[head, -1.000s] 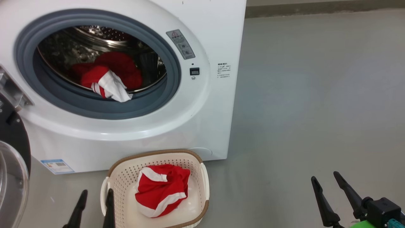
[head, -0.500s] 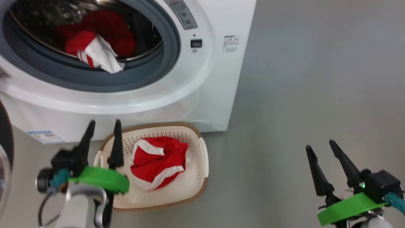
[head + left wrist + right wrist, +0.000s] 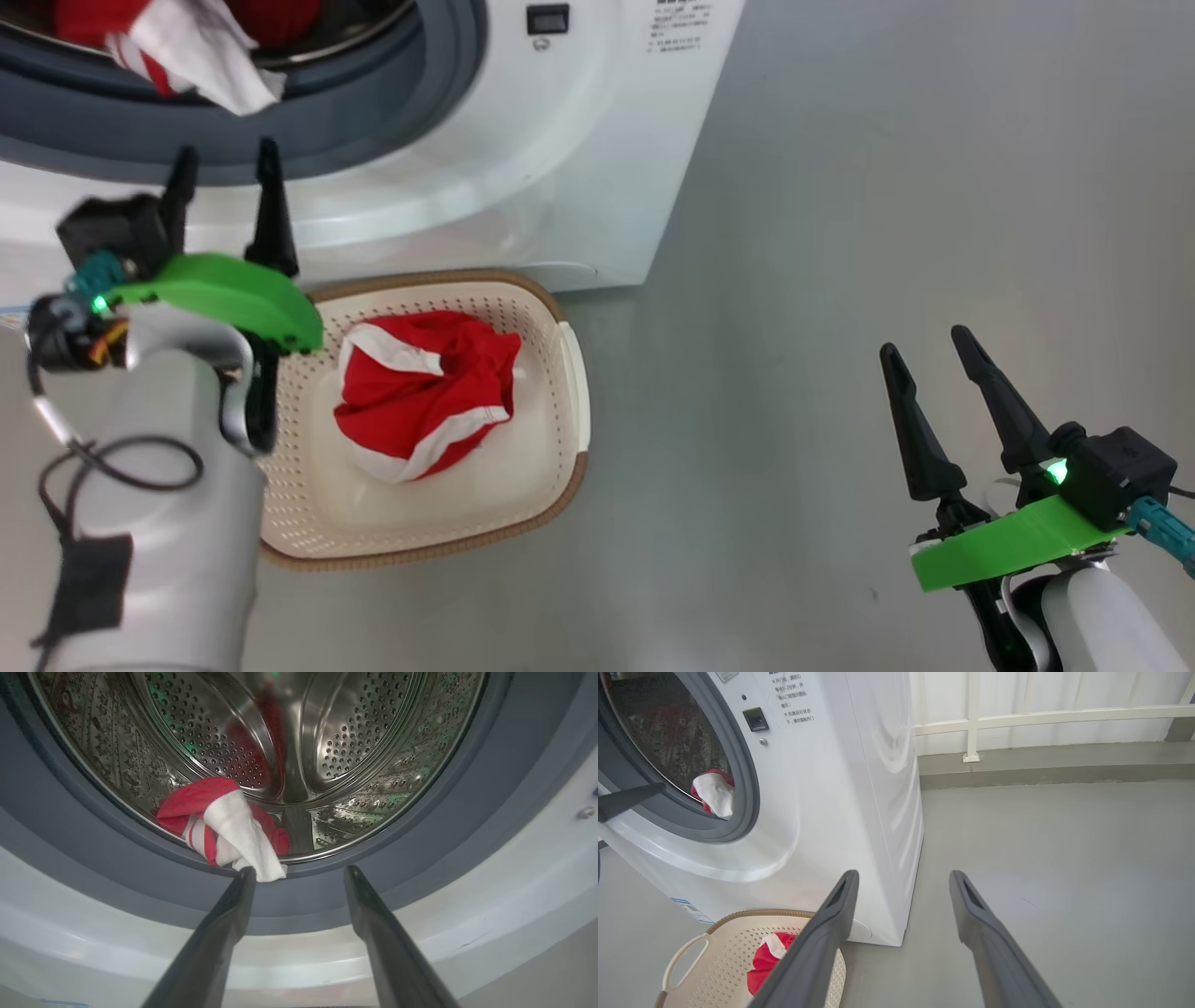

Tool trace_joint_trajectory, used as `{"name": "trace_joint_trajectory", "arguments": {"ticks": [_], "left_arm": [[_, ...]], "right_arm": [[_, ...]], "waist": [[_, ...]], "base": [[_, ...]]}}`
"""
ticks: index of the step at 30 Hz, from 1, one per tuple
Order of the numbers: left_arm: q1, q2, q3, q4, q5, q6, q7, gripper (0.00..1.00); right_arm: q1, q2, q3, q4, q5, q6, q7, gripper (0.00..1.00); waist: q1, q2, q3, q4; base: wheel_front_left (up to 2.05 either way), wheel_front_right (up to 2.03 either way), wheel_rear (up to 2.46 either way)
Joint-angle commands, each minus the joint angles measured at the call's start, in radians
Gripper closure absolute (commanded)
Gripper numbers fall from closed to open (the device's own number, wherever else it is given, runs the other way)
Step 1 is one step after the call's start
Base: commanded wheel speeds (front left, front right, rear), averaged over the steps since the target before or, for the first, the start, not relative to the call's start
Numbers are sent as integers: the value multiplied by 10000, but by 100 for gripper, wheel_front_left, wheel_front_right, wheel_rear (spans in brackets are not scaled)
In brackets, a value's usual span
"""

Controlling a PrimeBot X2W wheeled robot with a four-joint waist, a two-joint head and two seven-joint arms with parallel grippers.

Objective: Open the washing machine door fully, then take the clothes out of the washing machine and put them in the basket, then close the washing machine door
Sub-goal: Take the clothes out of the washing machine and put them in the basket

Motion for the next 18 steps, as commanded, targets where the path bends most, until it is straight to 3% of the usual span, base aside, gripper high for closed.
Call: {"name": "trace_joint_trajectory", "arguments": {"ticks": [1,18], "left_arm": [[-374,444,237,94,-44,112,-80,0],[-3505,1496,528,3040,-229,793,-80,0]], "right_arm": [[-160,-63,246,-235,78,60,-65,0],[-714,244,537,-284,161,60,-65,0]], "waist": [[0,0,469,-300],[0,0,1461,-866]], "base": [[0,0,0],[0,0,0]]}}
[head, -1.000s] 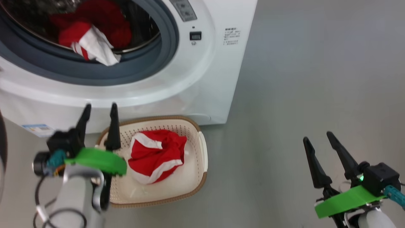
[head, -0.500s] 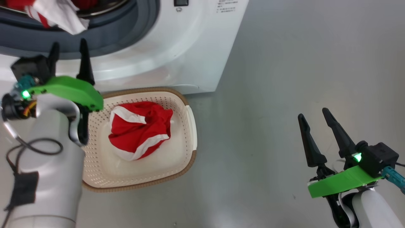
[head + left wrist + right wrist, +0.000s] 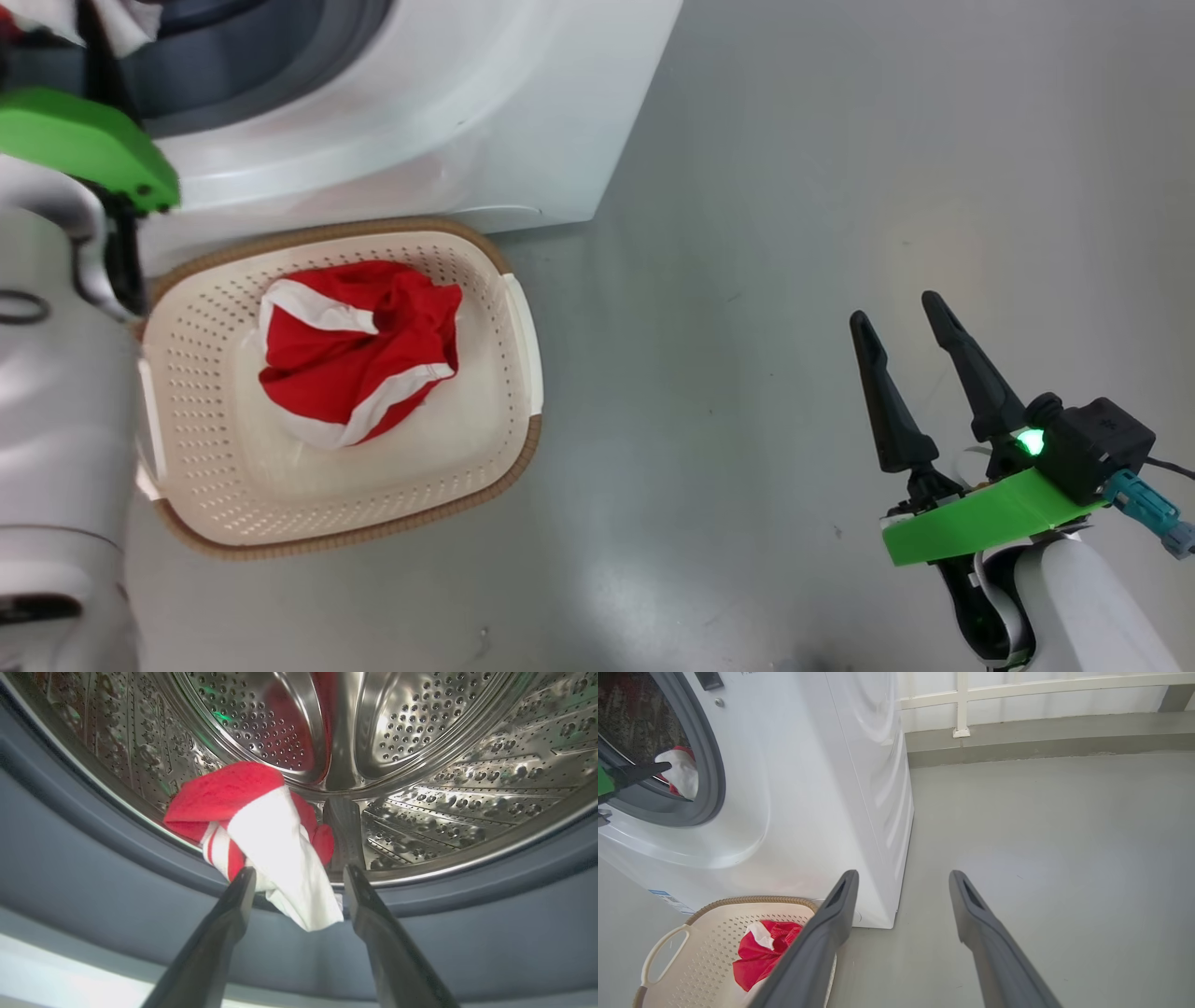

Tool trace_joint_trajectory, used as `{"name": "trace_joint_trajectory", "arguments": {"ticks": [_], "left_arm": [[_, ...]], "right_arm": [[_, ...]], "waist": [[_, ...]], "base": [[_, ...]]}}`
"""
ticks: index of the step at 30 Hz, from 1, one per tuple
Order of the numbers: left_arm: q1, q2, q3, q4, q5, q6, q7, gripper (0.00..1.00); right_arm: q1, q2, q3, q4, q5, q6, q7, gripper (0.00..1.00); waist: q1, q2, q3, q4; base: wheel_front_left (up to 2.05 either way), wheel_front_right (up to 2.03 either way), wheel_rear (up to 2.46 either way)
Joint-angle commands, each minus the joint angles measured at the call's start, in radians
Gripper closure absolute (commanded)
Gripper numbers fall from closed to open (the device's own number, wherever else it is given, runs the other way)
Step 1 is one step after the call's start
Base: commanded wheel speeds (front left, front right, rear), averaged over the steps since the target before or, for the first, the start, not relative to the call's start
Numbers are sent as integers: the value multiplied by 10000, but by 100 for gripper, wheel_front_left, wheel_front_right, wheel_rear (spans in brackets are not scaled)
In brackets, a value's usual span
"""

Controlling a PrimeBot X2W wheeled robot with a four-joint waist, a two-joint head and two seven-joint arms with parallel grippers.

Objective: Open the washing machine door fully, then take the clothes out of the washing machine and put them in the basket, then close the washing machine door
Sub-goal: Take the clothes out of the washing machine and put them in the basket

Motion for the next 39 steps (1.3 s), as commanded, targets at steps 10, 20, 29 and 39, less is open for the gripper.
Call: {"name": "trace_joint_trajectory", "arguments": {"ticks": [10,20,29,39], "left_arm": [[-1040,1126,128,610,-148,217,-80,0],[-1566,1607,-40,971,-91,601,226,0],[-1616,1734,-178,1067,-144,529,197,100],[-1255,1436,-441,396,-96,108,-71,100]], "right_arm": [[-308,68,376,-238,206,60,-65,0],[-505,121,412,-295,222,60,-65,0],[-544,150,342,-272,210,60,-65,0],[-533,31,287,-252,158,60,-65,0]], "waist": [[0,-1,613,-562],[0,-1,991,-801],[0,-1,1076,-805],[0,-1,717,-484]], "base": [[0,0,0],[0,0,0],[0,0,0],[0,0,0]]}}
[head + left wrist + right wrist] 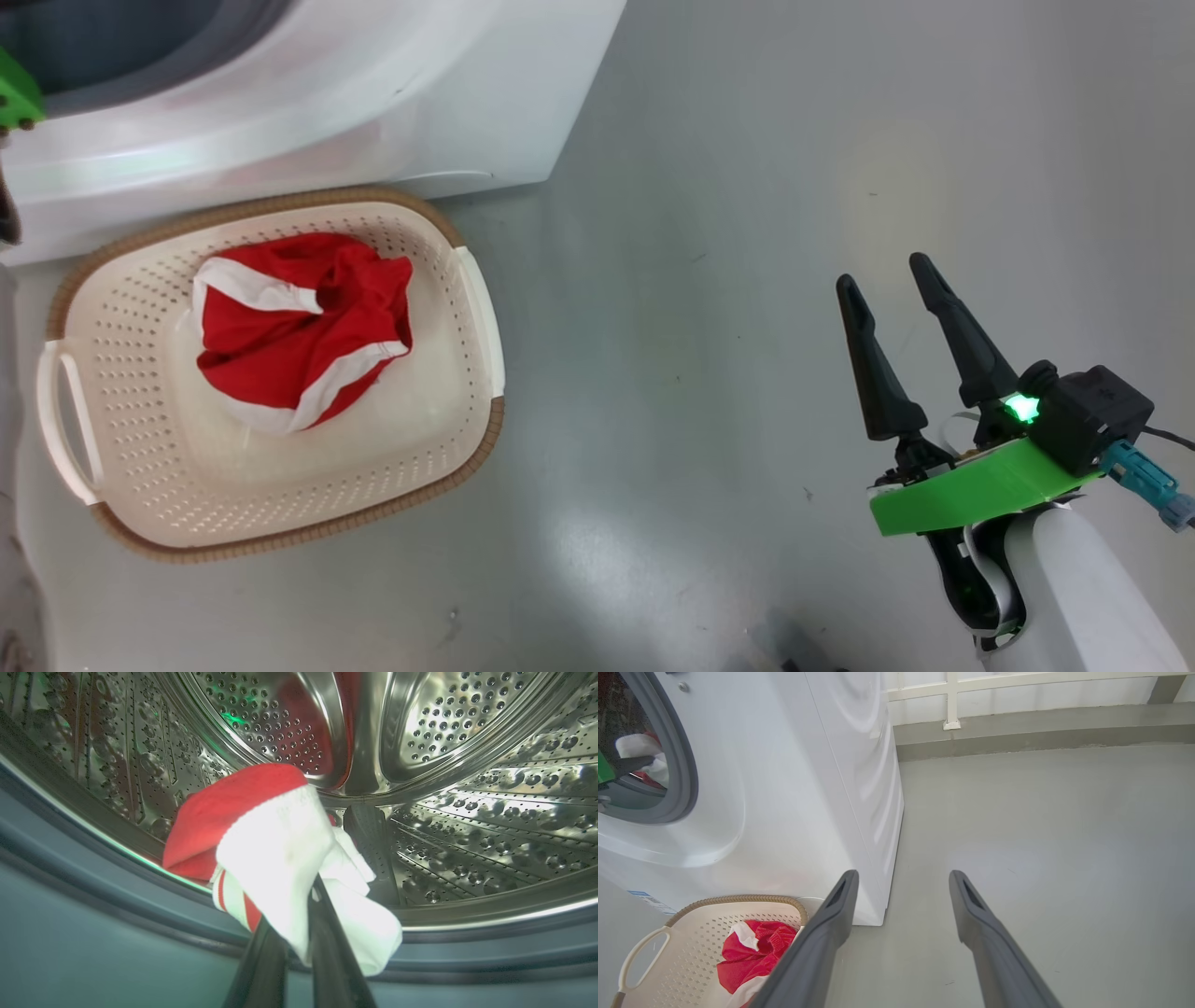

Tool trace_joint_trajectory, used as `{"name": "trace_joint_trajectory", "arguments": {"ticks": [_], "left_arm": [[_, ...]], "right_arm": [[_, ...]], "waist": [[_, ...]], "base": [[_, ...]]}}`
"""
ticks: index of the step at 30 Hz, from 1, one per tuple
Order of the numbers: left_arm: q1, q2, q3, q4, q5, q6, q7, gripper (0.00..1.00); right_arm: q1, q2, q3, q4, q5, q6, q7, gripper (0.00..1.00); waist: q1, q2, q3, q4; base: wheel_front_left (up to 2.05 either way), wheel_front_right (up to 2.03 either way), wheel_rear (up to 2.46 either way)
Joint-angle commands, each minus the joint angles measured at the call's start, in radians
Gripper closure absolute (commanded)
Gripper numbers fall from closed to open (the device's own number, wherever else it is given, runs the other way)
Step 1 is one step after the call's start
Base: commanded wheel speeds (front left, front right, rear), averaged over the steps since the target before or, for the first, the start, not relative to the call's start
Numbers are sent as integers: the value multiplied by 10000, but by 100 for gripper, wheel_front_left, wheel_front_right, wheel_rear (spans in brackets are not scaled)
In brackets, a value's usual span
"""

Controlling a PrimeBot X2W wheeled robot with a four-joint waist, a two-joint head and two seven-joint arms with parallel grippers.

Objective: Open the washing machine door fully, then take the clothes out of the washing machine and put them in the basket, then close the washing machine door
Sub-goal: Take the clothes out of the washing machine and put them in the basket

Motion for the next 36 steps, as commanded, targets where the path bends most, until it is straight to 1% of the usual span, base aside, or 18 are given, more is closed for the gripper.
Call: {"name": "trace_joint_trajectory", "arguments": {"ticks": [1,6,7,12,22,36], "left_arm": [[401,352,-24,-674,68,-131,-115,100],[1349,130,134,-1971,50,-252,-119,100],[1349,130,134,-1971,50,-252,-119,100],[2537,-173,355,-3286,132,-405,-120,100],[4528,-764,852,-5538,482,-818,-121,100],[6601,-1578,1416,-8586,847,-1367,-122,100]], "right_arm": [[68,-125,86,-195,56,60,-65,0],[229,-213,3,-163,24,60,-65,0],[229,-213,3,-163,24,60,-65,0],[462,-305,-94,-143,-12,60,-65,0],[991,-492,-257,-112,-88,60,-65,0],[1591,-582,-308,-52,-146,60,-65,0]], "waist": [[0,0,-170,124],[0,0,-579,332],[0,0,-579,332],[0,0,-1109,540],[0,0,-1970,976],[0,0,-2935,1430]], "base": [[0,0,0],[0,0,0],[0,0,0],[0,0,0],[0,0,0],[0,0,0]]}}
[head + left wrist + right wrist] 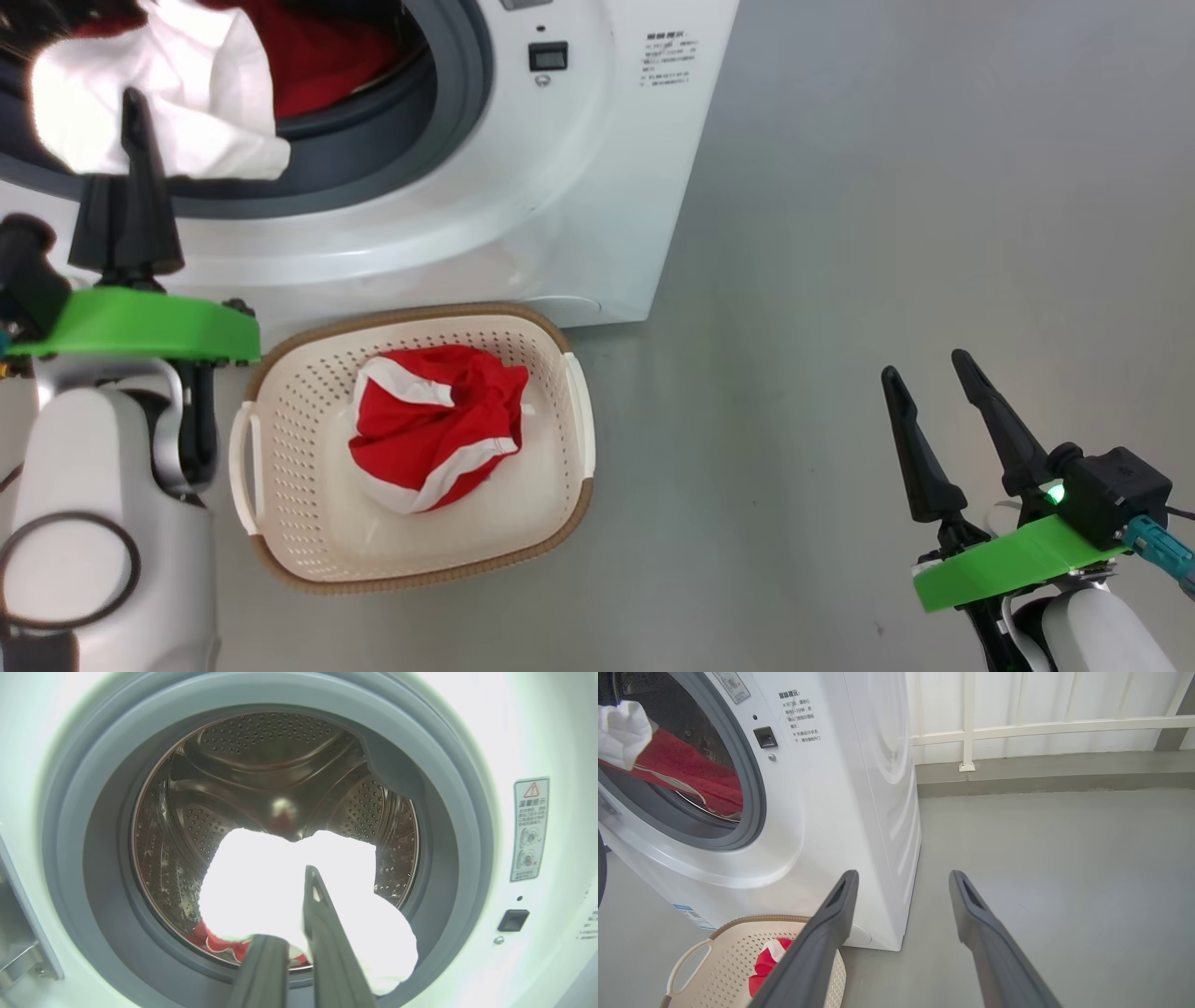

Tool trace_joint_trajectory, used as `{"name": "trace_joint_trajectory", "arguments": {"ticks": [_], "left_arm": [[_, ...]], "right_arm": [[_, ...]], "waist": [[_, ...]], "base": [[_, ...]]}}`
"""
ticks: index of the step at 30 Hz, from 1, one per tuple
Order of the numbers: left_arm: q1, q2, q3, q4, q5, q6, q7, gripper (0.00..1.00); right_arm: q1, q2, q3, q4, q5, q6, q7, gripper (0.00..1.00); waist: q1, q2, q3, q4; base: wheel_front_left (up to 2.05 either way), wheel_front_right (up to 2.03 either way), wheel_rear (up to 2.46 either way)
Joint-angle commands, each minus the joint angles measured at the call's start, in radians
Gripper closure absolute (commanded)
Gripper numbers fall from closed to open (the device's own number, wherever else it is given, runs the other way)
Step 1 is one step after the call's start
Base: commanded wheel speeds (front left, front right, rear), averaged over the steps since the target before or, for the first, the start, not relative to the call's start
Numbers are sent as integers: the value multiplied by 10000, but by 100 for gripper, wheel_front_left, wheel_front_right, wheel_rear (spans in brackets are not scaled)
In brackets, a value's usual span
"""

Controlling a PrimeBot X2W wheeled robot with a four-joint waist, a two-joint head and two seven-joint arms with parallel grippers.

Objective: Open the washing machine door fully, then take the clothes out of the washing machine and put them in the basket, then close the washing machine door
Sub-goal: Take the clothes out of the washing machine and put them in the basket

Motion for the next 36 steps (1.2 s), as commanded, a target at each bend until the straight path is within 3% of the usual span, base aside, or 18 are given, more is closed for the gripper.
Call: {"name": "trace_joint_trajectory", "arguments": {"ticks": [1,22,36], "left_arm": [[242,289,315,-590,178,-95,-91,100],[2027,-156,-137,-4447,222,-216,-91,100],[3118,-220,-888,-3172,-251,208,-91,100]], "right_arm": [[135,-139,211,-202,-50,60,-65,0],[494,-235,158,-285,-46,60,-65,0],[174,-214,211,-365,-19,60,-65,0]], "waist": [[0,-1,-219,139],[0,-1,-512,349],[0,-1,196,209]], "base": [[0,0,0],[0,0,0],[0,0,0]]}}
